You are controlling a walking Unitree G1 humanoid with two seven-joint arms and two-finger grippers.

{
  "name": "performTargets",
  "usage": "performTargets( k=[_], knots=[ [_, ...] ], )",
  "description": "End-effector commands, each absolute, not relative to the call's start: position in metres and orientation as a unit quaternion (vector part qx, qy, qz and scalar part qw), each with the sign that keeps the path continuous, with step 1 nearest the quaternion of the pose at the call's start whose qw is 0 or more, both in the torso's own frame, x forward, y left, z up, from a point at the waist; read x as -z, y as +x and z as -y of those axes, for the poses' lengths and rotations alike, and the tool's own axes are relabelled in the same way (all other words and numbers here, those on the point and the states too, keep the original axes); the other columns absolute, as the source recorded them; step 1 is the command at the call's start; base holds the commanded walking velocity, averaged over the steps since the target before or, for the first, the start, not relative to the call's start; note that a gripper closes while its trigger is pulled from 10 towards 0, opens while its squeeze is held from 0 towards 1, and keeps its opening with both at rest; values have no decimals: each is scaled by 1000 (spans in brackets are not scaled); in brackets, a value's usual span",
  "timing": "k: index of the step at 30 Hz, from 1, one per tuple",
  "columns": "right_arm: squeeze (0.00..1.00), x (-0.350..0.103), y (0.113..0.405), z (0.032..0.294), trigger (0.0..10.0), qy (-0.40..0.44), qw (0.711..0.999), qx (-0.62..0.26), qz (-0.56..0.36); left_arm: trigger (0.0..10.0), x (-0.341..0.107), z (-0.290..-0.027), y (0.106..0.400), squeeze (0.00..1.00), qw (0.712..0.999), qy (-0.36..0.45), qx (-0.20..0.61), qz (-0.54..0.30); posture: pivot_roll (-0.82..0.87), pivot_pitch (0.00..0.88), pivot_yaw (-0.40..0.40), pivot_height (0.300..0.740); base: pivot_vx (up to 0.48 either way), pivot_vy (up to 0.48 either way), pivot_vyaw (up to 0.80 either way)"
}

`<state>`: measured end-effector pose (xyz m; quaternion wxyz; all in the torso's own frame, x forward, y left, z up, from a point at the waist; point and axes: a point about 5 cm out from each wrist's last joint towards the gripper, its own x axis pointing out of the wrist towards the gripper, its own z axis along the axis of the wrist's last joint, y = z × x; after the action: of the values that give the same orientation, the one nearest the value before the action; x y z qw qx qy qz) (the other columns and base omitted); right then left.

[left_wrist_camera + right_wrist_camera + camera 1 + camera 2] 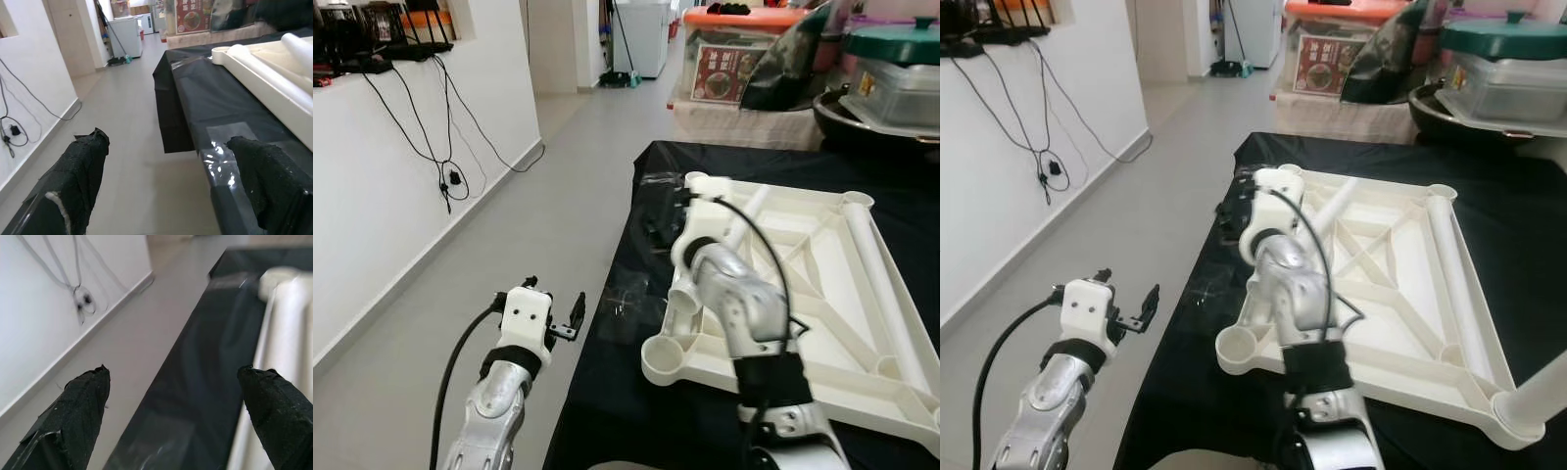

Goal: Building children table

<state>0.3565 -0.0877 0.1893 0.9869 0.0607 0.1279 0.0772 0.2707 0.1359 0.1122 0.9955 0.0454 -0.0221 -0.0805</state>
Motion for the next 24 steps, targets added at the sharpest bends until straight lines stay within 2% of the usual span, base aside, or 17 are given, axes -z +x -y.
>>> performTargets(
  k=[1,5,9,15,24],
  knots=[
    [0,-182,360,96,10000,63,986,-47,-148,10000,-111,-136,272,0,995,50,78,22,-7,0,-50,740,0,0,0],
    [0,-169,370,121,10000,80,980,45,-178,10000,-110,-139,271,0,996,52,67,20,0,0,-67,740,0,0,0],
    [0,-169,373,128,10000,78,979,71,-176,10000,-109,-139,271,0,996,51,65,21,1,0,-67,740,0,0,0],
    [0,-182,376,125,10000,55,985,66,-149,10000,-110,-139,272,0,996,52,65,23,-6,0,-60,740,0,0,0],
    [0,-148,367,108,10000,59,970,47,-233,10000,-109,-136,273,0,996,54,71,21,-12,0,-59,740,0,0,0]
  ],
)
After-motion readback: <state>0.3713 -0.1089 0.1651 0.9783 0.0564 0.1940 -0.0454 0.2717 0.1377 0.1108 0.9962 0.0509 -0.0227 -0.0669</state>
